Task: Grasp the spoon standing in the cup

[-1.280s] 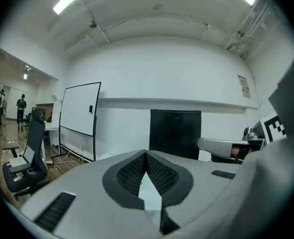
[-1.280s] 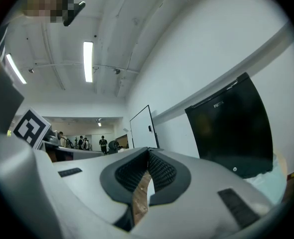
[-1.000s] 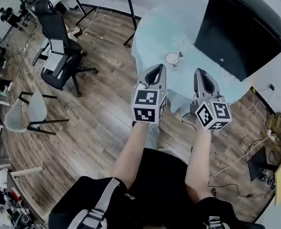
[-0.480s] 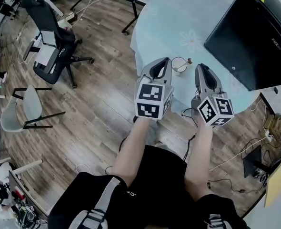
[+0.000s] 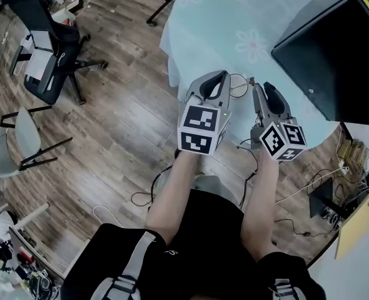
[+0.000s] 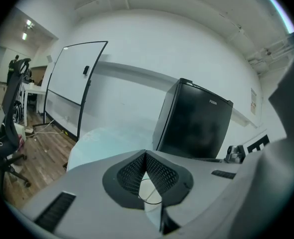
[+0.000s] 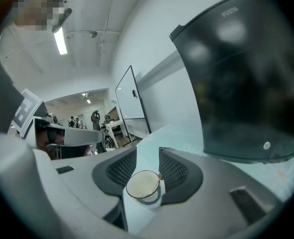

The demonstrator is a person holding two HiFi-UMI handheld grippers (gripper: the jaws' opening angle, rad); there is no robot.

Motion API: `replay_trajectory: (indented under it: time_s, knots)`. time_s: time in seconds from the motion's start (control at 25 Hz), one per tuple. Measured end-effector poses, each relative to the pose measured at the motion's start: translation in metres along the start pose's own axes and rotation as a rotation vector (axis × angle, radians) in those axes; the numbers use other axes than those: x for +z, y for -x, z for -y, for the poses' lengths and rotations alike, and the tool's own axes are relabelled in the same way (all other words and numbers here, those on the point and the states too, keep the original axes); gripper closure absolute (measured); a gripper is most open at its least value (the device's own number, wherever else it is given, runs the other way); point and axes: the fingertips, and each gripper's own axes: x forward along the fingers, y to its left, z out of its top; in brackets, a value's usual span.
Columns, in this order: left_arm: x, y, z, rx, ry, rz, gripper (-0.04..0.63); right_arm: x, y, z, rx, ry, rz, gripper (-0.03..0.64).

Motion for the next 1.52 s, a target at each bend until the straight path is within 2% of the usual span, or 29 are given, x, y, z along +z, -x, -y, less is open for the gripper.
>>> replay_trajectory:
  time_s: [0.08,0.2,0.52,0.6,0.76,1.12,1.24,1.52]
  knots:
    - [-0.002,-0.006,-0.003,-0.015,0.026,-0.004,0.59,-0.011,-0.01,0.005,-0.008,-0.014,-0.024,0.472]
    - [-0.009,-0.015,-0.001,-0.033,0.019,-0.021,0.59,-0.026,-0.019,0.013,-0.019,-0.03,-0.054,0.472]
    - [-0.033,-0.042,-0.024,-0.019,0.055,-0.095,0.591,-0.053,-0.05,0.028,-0.026,-0.069,-0.121,0.474]
    - [-0.034,-0.047,-0.025,-0.021,0.054,-0.105,0.59,-0.055,-0.053,0.029,-0.024,-0.073,-0.123,0.519]
    - [-0.032,-0.049,-0.03,-0.012,0.058,-0.107,0.591,-0.054,-0.055,0.024,-0.006,-0.089,-0.116,0.561]
    - [-0.003,-0.051,-0.026,-0.025,0.033,-0.048,0.59,-0.016,-0.047,0.013,0.029,-0.064,-0.043,0.566]
    - [0.009,-0.05,-0.022,-0.036,0.019,-0.027,0.59,-0.001,-0.042,0.011,0.03,-0.027,-0.023,0.566]
    - [0.062,-0.048,-0.007,-0.067,-0.036,0.064,0.59,0.048,-0.031,0.002,0.045,0.053,0.042,0.566]
